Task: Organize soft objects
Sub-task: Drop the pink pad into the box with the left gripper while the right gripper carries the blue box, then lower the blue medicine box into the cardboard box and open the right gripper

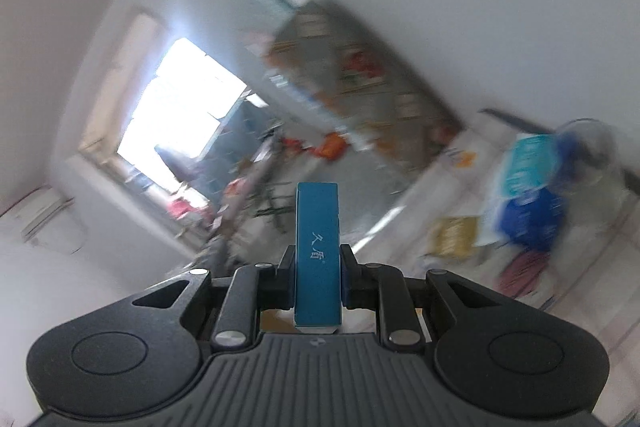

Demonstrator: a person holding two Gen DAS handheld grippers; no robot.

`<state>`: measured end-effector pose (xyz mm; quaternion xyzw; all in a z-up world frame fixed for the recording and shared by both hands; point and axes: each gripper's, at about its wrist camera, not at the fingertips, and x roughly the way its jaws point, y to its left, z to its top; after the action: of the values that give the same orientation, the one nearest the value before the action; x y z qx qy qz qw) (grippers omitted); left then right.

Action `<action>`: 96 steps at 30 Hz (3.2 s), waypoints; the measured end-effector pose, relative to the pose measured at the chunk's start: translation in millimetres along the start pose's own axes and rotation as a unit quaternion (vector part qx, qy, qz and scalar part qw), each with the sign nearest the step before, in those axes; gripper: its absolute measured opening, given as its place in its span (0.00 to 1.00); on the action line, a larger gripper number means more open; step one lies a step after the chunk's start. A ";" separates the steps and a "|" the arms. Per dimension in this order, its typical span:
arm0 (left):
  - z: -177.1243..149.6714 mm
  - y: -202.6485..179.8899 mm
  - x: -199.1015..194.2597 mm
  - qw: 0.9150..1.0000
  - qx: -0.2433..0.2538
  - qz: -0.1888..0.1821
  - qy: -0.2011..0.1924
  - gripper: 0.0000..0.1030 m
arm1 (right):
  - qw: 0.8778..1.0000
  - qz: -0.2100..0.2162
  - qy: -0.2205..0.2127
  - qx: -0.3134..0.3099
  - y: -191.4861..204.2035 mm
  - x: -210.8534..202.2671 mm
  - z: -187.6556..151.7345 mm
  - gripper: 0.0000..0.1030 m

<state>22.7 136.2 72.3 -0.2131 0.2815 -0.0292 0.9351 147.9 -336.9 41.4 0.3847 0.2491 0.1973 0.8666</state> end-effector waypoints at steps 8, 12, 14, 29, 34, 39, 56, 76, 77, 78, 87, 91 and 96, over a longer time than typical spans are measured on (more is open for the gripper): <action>4.7 41.7 36.8 0.998 -0.038 0.020 0.056 0.81 | 0.989 0.120 0.090 0.008 67.5 27.1 -40.0 0.16; 3.8 58.5 76.3 0.992 -0.055 0.050 0.102 0.81 | 0.982 0.142 0.122 0.022 71.6 56.4 -58.4 0.16; 1.3 66.5 98.6 0.988 -0.062 0.067 0.128 0.81 | 0.979 0.148 0.134 0.031 68.9 68.9 -63.7 0.16; -23.3 72.0 195.7 0.955 -0.090 0.104 0.264 0.89 | 0.978 0.142 0.142 0.047 35.2 88.6 -60.3 0.16; -24.9 74.0 197.4 0.951 -0.111 0.094 0.274 0.96 | 0.978 0.147 0.141 0.047 37.4 85.2 -62.3 0.16; -22.6 74.8 173.5 0.962 -0.137 0.065 0.228 0.96 | 0.978 0.149 0.142 0.034 48.2 74.0 -61.1 0.16; -5.7 81.4 -24.2 0.990 -0.118 0.053 -0.049 0.99 | 0.949 0.186 0.252 -0.040 146.6 93.5 -117.5 0.16; -19.3 161.0 -57.9 0.970 -0.181 0.117 -0.111 0.99 | 0.860 -0.023 0.510 -0.015 155.7 255.7 -319.2 0.20; -19.8 162.7 -56.5 0.970 -0.183 0.114 -0.110 0.99 | 0.857 -0.029 0.514 -0.022 155.8 254.0 -318.2 0.21; -20.0 163.8 -54.8 0.971 -0.183 0.111 -0.109 0.99 | 0.854 -0.036 0.518 -0.033 156.8 250.7 -316.4 0.29; -23.8 169.6 -36.8 0.972 -0.195 0.097 -0.090 0.99 | 0.849 -0.066 0.515 -0.098 156.9 239.0 -297.9 0.58; -24.9 172.0 -33.4 0.968 -0.216 0.102 -0.082 0.99 | 0.830 -0.089 0.540 -0.108 155.0 256.0 -316.4 0.58; -25.6 167.4 -37.5 0.965 -0.219 0.114 -0.088 0.99 | 0.823 -0.092 0.551 -0.105 160.4 261.0 -326.8 0.67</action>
<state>-33.5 284.8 2.9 -0.3808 0.2196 0.1586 0.8841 141.3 88.6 -98.5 0.0944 0.6969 0.3205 0.6345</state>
